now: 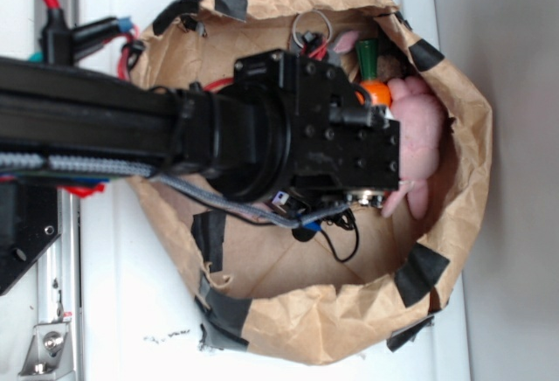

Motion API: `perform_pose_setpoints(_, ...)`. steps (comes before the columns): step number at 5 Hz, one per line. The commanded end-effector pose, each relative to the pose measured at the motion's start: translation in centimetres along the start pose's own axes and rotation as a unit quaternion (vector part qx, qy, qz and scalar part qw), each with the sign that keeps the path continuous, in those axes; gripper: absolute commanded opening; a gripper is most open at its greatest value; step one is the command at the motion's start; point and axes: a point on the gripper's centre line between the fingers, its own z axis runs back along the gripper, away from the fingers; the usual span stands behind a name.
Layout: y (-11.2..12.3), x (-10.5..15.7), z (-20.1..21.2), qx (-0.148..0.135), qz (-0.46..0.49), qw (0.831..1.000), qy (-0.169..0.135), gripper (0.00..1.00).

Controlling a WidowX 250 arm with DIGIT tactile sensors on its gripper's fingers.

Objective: Grab the silver keys.

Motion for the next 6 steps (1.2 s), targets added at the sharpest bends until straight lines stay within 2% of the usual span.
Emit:
perform_pose_setpoints(1,1.3,0.5,0.4,-0.002,0.011,1.000,-0.001,0.00)
perform_pose_setpoints(4,1.6,0.4,0.7,-0.005,0.015,1.000,0.008,0.00)
perform_pose_setpoints(5,2.2,-0.1,2.6,-0.047,0.015,0.996,-0.070,0.00)
perform_pose_setpoints(6,2.1,-0.5,7.4,-0.176,-0.028,0.978,-0.104,0.00)
